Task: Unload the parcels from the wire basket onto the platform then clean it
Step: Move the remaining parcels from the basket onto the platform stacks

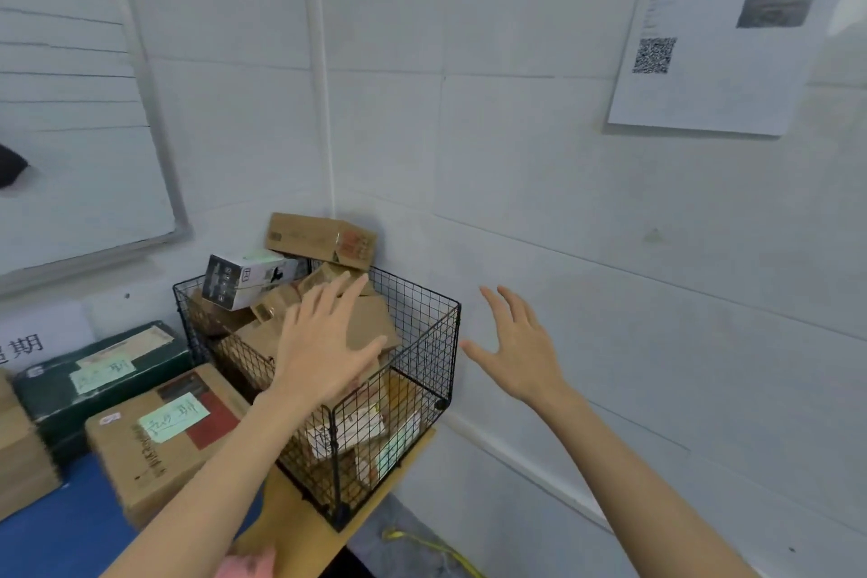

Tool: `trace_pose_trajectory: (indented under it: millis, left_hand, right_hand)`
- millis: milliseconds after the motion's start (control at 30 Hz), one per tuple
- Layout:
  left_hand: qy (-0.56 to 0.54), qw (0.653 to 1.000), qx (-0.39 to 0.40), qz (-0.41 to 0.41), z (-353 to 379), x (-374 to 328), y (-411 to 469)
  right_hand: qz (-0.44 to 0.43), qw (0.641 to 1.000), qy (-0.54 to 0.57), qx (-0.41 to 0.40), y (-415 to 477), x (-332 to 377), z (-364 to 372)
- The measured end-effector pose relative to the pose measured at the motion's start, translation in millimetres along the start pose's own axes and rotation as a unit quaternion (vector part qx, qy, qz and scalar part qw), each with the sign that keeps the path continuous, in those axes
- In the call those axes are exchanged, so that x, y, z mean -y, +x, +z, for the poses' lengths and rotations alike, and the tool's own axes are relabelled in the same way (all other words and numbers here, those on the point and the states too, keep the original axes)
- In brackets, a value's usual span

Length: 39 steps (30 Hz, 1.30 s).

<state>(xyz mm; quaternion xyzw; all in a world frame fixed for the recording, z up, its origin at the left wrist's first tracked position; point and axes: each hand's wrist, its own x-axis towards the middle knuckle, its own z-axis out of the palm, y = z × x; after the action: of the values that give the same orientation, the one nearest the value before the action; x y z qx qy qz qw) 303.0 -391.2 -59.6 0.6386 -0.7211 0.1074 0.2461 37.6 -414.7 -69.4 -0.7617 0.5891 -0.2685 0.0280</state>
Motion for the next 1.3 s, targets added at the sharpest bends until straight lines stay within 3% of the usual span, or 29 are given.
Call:
trace_pose_trajectory:
  millis: [300,600,967,1300]
  left_hand:
    - [-0.006,1.000,-0.007,0.000,69.5,-0.6,110.2]
    - [-0.013,0.997,-0.027,-0.069,104.9,76.4,210.7]
    - [-0.030,0.988,-0.017,-0.150,133.8,125.1,254.3]
    - [-0.031,0.981,0.025,-0.190,153.8,139.8,279.5]
  right_hand:
    - [0.001,0.999,-0.030,0.039,110.2,-48.5,12.9]
    - [-0.054,0.994,-0.015,0.093,245.1,-42.7,75.1]
    - [-0.117,0.978,0.057,0.165,331.0,-22.7,148.7]
    - [-0.103,0.943,0.174,0.264,409.9,-3.3,201.2]
